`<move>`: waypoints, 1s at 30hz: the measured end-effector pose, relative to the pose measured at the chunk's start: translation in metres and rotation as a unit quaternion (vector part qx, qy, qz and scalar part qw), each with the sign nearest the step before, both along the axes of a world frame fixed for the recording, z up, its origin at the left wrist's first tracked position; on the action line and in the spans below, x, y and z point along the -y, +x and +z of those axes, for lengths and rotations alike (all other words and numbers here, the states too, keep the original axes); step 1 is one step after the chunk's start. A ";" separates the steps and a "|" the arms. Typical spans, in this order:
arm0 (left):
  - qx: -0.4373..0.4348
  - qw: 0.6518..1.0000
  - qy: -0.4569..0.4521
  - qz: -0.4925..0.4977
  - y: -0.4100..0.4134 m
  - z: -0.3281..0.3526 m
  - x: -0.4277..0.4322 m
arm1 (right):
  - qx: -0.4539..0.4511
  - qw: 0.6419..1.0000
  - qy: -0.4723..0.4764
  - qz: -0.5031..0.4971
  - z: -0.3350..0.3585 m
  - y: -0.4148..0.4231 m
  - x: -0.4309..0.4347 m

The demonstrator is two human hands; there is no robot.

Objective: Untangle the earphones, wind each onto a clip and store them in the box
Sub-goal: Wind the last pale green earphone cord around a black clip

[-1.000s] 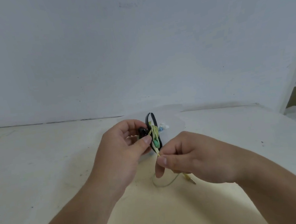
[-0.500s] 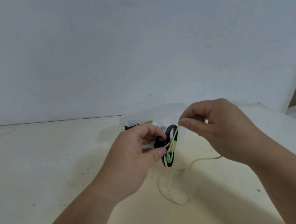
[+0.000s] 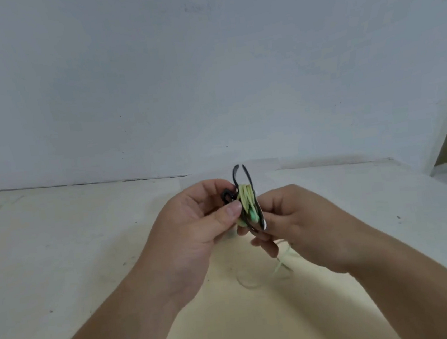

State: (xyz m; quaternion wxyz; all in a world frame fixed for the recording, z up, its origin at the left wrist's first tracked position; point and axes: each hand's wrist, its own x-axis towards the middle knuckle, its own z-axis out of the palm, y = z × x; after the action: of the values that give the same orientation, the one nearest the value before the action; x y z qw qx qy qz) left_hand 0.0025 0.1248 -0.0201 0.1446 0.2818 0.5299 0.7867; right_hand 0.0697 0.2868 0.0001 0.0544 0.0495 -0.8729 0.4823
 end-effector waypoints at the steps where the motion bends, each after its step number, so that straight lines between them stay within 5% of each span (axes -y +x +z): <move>1: 0.011 1.000 0.000 0.006 0.000 0.000 -0.001 | 0.001 1.000 0.000 0.002 0.000 0.000 0.000; 10: 0.022 0.992 0.005 0.121 -0.003 -0.001 -0.001 | 0.091 0.994 0.038 0.036 0.003 0.004 -0.007; 16: -0.030 0.976 -0.047 0.209 -0.010 0.000 0.002 | 0.068 0.996 0.047 0.025 0.005 0.006 -0.003; 30: 0.016 0.984 -0.017 0.175 -0.014 0.001 0.004 | 0.024 0.996 0.080 0.010 0.013 0.009 -0.009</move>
State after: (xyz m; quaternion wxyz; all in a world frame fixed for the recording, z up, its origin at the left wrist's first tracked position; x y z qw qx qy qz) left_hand -0.0120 0.1203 -0.0191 0.0175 0.1695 0.5821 0.7951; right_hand 0.0786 0.2959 0.0133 0.0247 0.0504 -0.9091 0.4127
